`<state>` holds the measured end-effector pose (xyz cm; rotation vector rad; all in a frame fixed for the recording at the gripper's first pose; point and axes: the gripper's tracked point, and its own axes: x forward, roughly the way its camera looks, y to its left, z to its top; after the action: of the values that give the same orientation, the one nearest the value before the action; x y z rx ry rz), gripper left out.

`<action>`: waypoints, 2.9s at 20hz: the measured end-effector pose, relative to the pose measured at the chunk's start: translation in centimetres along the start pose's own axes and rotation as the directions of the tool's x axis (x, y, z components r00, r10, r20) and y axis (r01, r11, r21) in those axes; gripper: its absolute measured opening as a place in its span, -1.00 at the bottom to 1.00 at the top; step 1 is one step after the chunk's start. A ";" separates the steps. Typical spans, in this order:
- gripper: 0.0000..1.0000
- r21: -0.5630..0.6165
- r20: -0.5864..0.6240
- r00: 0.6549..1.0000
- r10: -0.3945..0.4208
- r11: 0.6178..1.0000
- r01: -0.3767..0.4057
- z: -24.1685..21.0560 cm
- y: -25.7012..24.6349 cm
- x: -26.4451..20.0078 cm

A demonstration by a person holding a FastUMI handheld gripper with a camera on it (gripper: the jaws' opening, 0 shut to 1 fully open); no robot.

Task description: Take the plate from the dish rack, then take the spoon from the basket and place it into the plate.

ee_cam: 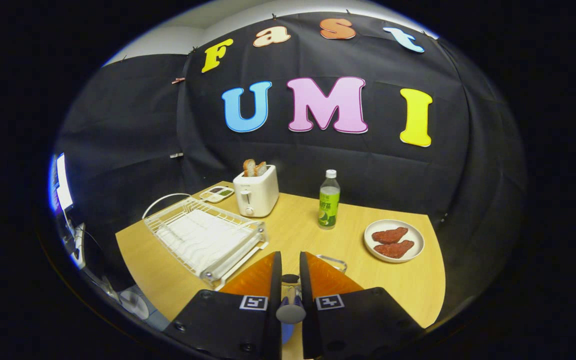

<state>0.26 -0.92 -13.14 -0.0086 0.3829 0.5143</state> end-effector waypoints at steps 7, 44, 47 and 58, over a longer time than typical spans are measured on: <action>-0.60 -0.038 -0.087 0.996 0.018 0.999 -0.022 -5.7 6.5 2.8; 0.98 0.113 0.217 0.933 -0.286 0.957 0.267 9.3 6.2 -5.8; 0.97 0.081 0.309 0.867 -0.390 0.920 0.384 12.8 3.7 -8.7; 0.98 0.138 0.338 0.803 -0.491 0.870 0.474 14.1 1.4 -12.6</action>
<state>-5.50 -4.29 4.56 0.0338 0.0167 -0.0101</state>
